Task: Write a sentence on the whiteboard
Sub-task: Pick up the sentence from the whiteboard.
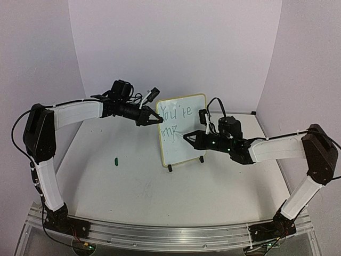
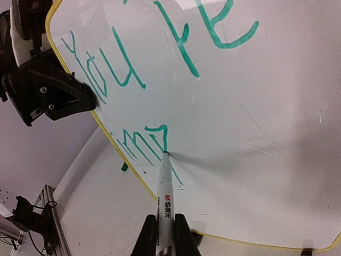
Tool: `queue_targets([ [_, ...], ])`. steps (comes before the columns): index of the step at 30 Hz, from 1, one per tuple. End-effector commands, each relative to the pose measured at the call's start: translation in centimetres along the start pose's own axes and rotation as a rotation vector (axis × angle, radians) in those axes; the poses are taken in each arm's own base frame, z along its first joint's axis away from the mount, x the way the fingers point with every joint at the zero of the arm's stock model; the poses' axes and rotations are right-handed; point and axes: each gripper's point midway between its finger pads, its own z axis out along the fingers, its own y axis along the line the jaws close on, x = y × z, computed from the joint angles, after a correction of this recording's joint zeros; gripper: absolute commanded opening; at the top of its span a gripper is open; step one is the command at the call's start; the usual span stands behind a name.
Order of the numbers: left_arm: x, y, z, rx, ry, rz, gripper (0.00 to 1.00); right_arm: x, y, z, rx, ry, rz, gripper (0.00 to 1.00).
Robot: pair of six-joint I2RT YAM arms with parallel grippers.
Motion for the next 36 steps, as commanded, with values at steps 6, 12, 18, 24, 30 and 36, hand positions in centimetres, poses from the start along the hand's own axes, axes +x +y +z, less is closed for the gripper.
queue_targets([
  [6, 1.6, -1.5, 0.9, 0.05, 0.067, -0.029, 0.0, -1.7, 1.6, -1.1, -0.049, -0.055, -0.003, 0.0],
  [12, 1.5, -1.5, 0.7, 0.048, 0.065, -0.026, 0.0, -3.2, 1.2, -3.0, -0.006, -0.118, -0.005, 0.0],
  [18, 1.5, -1.6, 0.7, 0.048, 0.064, -0.025, 0.0, -2.7, 0.2, -2.2, 0.009, -0.098, 0.005, 0.0],
  [24, 1.5, -1.6, 0.8, 0.048, 0.065, -0.025, 0.0, -3.1, -0.2, -2.0, 0.02, -0.105, 0.004, 0.0],
  [30, 1.6, -1.6, 0.8, 0.049, 0.066, -0.026, 0.0, -3.4, -0.3, -1.5, 0.014, -0.104, -0.002, 0.0],
  [36, 1.5, -1.6, 0.8, 0.049, 0.066, -0.026, 0.0, -3.9, -0.1, -1.3, 0.003, -0.11, -0.017, 0.0],
])
